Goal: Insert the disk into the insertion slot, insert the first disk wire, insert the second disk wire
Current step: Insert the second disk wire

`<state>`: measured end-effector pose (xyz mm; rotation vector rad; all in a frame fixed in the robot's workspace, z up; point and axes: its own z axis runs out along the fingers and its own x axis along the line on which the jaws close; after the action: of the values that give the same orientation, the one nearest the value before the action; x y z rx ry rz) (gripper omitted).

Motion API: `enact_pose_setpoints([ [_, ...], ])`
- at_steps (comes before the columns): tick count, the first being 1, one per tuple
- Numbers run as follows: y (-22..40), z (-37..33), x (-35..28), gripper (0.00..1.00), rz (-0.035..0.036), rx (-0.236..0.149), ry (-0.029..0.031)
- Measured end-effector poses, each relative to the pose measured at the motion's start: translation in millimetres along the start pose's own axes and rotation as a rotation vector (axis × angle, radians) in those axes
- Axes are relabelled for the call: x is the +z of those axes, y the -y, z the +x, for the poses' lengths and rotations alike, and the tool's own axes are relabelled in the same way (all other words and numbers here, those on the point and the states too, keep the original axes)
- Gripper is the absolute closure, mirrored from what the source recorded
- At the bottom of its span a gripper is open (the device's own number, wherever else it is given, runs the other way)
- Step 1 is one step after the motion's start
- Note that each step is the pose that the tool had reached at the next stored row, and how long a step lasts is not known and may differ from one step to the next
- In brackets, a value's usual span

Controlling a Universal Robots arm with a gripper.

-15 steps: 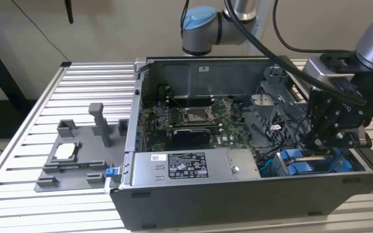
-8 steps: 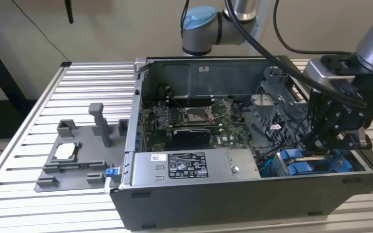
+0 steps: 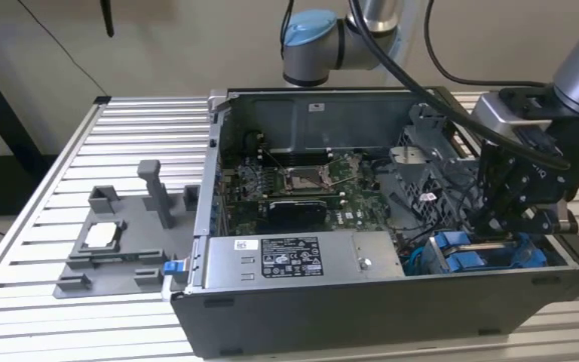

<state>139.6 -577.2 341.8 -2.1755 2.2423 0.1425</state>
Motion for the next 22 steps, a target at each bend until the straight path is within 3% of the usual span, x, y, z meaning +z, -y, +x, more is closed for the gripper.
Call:
enact_pose_setpoints([
  [8, 0.5, 0.5, 4.3, 0.84, -0.0001, 0.000, 0.0005],
  [17, 0.5, 0.5, 4.7, 0.84, 0.0000, 0.000, 0.0004],
  [19, 0.5, 0.5, 4.9, 0.82, -0.0001, 0.000, 0.0007],
  [20, 0.5, 0.5, 4.9, 0.76, -0.0001, 0.000, 0.0006],
  [22, 0.3, 0.3, 1.8, 0.76, -0.0005, 0.000, 0.0007],
])
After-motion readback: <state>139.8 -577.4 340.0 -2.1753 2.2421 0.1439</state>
